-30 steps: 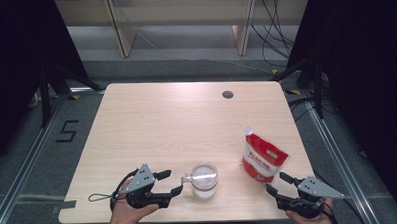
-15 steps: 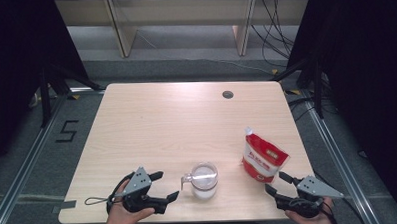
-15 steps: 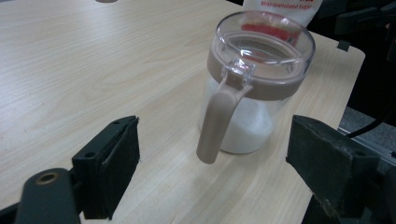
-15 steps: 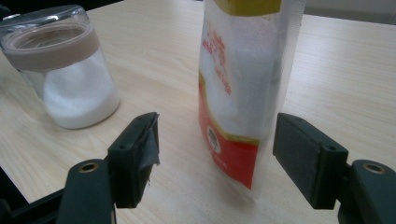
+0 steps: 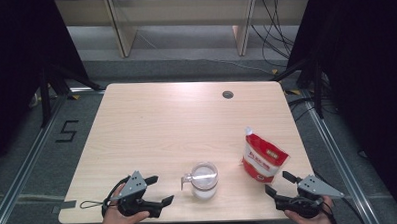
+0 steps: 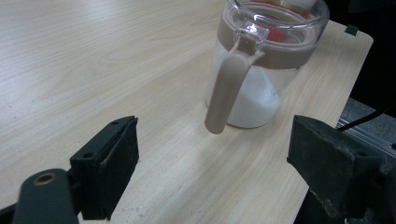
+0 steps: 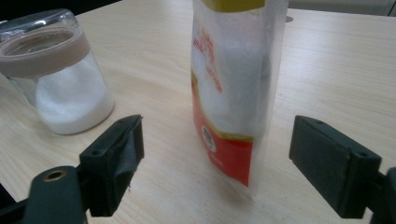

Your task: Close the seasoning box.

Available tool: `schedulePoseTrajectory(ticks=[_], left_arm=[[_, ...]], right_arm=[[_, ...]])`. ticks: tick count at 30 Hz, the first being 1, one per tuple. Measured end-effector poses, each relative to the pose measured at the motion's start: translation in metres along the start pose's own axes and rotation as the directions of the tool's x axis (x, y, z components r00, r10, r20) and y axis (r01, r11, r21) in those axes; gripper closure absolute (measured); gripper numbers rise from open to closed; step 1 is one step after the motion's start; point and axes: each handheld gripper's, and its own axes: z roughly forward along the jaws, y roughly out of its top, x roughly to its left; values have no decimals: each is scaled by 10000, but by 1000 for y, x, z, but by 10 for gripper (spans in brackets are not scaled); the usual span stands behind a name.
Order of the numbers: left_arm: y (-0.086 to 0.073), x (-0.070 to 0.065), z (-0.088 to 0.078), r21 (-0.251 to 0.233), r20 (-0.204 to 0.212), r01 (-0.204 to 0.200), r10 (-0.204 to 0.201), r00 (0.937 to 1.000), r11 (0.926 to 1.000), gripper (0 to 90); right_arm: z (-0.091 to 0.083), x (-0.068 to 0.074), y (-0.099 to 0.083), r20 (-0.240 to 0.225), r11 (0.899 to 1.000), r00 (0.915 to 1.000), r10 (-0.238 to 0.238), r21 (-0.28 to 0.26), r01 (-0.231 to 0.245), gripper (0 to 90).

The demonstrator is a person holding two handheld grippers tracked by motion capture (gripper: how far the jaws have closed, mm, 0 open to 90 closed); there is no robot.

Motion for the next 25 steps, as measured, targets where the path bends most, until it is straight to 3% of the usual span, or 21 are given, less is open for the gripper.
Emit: schedulePoseTrajectory(ticks=[2,3,9,13,17,25], left_arm=[[0,0,0,34,-15,-2,2,10000,10000,159],[-1,0,0,56,-7,-12,12,10000,10000,159],[-1,0,0,27,-36,7,-7,10000,10000,160],[-1,0,0,47,-30,-13,14,10000,10000,160],[-1,0,0,63,-29,-21,21,10000,10000,160],[-1,-1,1,63,-103,-73,74,9999,10000,160]], right_arm=[[0,3,0,-27,9997,9997,230,90,-230,174],[0,0,0,-4,9999,10000,-95,79,95,175],[1,0,0,-27,9998,9998,-174,122,174,179],[0,3,0,-89,9996,9997,219,191,-218,182],[1,-1,0,-23,9997,9997,-233,67,233,184],[1,-1,0,-50,9999,10000,-81,100,82,178]])
